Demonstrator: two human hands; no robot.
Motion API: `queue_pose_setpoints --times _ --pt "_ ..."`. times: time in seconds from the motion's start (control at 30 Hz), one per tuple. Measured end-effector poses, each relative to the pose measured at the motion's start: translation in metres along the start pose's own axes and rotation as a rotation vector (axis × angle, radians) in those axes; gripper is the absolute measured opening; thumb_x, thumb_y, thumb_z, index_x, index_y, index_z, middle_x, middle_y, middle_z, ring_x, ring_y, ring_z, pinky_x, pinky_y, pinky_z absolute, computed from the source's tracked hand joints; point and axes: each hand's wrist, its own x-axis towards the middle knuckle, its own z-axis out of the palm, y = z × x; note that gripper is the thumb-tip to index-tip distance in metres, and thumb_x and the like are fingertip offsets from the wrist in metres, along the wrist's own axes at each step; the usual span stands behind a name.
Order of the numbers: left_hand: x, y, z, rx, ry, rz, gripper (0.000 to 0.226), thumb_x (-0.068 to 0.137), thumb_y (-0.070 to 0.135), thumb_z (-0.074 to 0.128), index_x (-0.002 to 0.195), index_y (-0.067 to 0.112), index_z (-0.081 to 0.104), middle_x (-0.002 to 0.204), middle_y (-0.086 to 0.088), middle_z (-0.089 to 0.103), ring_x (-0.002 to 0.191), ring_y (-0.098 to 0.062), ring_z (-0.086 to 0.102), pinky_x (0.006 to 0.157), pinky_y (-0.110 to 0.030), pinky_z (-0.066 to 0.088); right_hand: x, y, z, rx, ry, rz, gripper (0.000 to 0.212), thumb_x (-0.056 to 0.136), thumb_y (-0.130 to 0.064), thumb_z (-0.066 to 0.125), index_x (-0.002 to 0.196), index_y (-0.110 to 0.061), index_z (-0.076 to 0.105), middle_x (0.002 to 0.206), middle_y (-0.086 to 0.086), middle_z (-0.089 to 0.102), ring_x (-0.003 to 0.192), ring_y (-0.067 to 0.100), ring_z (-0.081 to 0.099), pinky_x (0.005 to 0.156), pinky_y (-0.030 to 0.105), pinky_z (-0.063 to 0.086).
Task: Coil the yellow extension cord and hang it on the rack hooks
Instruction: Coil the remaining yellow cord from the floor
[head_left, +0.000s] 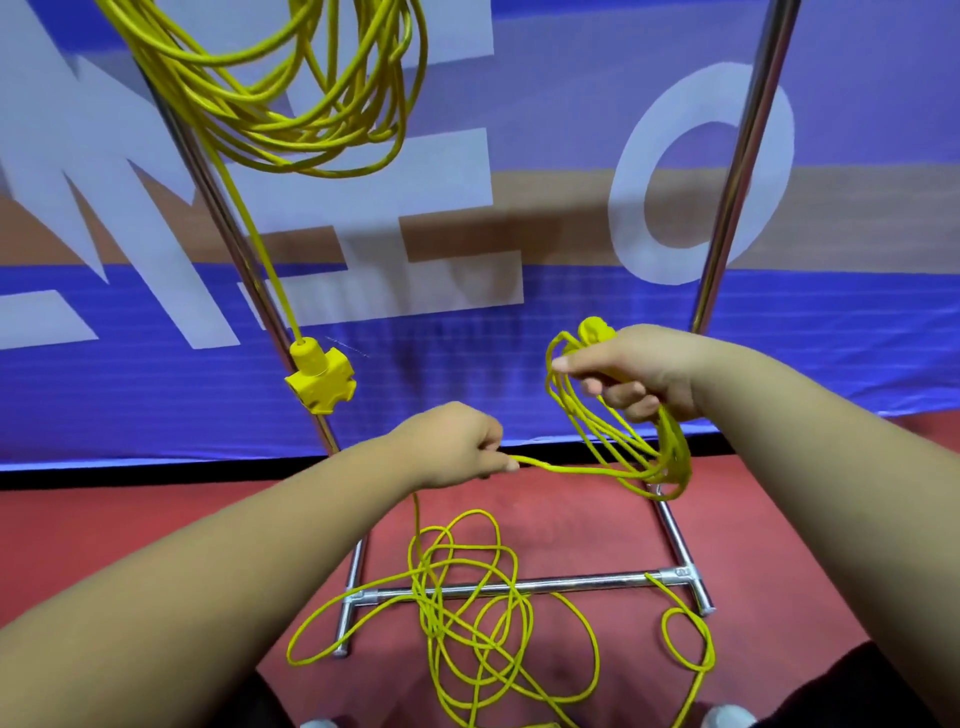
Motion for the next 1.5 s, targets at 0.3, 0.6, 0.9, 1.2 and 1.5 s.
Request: queue_pose_setpoints --times 0.3,0.6,0.9,1.2,1.5 --pt "-0.014 -0.015 -0.047 -0.411 -0.092 0.035 0.013 0.101 0.018 0.062 0.103 0.025 0.072 0.089 0.012 0.069 0.081 -0.01 0.059 0.076 -0.03 0.049 0.015 0.018 0.037 -0.279 -0.033 0.055 0.016 0.089 -0.027 0.081 0.083 -0.015 0.072 0.053 0.004 0.045 0.041 0.015 0.035 0.042 0.021 0.031" --pt "-0.026 -0.018 -0.05 -0.784 -0.079 0.167 0.019 0.098 -0.003 0.065 0.114 0.003 0.073 0.098 -0.004 0.078 0.089 -0.012 0.072 0.086 -0.024 0.054 0.018 0.022 0.053 -0.166 -0.136 0.017 0.025 0.085 -0.026 0.085 0.099 -0.012 0.069 0.07 0.014 0.065 0.041 0.013 0.034 0.042 0.022 0.031" --pt "-0.032 -0.033 -0.048 -0.615 0.024 -0.028 0.03 0.087 0.027 0.084 0.089 0.013 0.058 0.067 0.01 0.07 0.063 0.002 0.066 0.058 -0.018 0.051 0.015 0.011 0.073 0.163 -0.283 0.076 0.012 0.095 -0.017 0.075 0.087 -0.014 0.067 0.12 0.016 0.076 0.042 0.005 0.029 0.037 0.017 0.025" --pt "-0.029 -0.044 -0.033 -0.539 -0.121 -0.126 0.021 0.093 0.019 0.075 0.108 0.014 0.062 0.095 -0.002 0.074 0.084 -0.017 0.07 0.082 -0.039 0.06 0.017 0.009 0.092 0.078 -0.248 0.041 0.018 0.094 -0.003 0.069 0.077 -0.007 0.067 0.097 0.022 0.063 0.04 0.007 0.03 0.037 0.018 0.02" --pt "-0.017 -0.025 -0.014 -1.563 -0.427 -0.704 0.038 0.108 0.018 0.037 0.111 -0.013 0.059 0.094 -0.03 0.072 0.082 -0.039 0.075 0.088 -0.05 0.06 0.003 0.002 0.109 -0.022 -0.214 -0.047 0.026 0.095 -0.002 0.069 0.077 -0.013 0.055 0.054 0.0 0.062 0.036 0.009 0.029 0.04 0.019 0.02"
